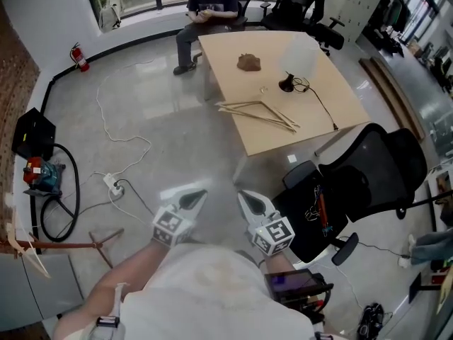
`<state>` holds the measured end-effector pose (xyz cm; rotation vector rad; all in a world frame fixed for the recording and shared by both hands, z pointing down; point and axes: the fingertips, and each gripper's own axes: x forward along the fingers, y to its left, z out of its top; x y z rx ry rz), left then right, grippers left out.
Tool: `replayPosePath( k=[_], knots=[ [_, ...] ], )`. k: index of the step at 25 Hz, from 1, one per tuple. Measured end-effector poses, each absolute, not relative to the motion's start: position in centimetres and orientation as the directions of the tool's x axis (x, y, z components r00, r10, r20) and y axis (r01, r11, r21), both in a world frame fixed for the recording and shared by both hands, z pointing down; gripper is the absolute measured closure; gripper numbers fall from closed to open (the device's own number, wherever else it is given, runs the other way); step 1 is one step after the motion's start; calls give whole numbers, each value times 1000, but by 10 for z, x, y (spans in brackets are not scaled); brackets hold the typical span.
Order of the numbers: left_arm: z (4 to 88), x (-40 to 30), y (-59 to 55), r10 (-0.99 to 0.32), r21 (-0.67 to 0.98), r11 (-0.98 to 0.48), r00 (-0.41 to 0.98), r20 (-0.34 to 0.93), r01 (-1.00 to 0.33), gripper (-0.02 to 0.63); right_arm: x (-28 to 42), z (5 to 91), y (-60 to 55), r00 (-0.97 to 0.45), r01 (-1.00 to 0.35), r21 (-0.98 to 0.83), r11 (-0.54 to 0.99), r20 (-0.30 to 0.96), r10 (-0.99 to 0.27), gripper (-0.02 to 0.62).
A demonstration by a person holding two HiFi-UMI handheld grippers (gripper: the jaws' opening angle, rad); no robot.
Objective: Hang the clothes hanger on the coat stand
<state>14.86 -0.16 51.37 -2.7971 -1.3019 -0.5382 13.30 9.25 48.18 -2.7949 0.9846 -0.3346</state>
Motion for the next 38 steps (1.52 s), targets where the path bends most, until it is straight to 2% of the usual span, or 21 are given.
replayPosePath(
  k=[9,18,24,30,38],
  knots=[
    [523,158,-25,821,154,-546,489,295,824,604,131,481,79,849,-457,-193,-868,198,-491,581],
    [532,114,39,938,179,-260,205,280,949,604,65,494,125,944,-161,-195,-968,256,-208,581],
    [539,77,79,949,179,-137,78,304,974,604,20,499,157,960,-48,-208,-977,259,-102,581],
    [539,36,143,946,134,-33,-13,325,990,604,-27,509,217,966,65,-234,-970,259,2,581],
    [546,2,217,933,149,-7,-47,356,989,604,-79,527,300,955,144,-242,-960,288,71,581]
  ],
)
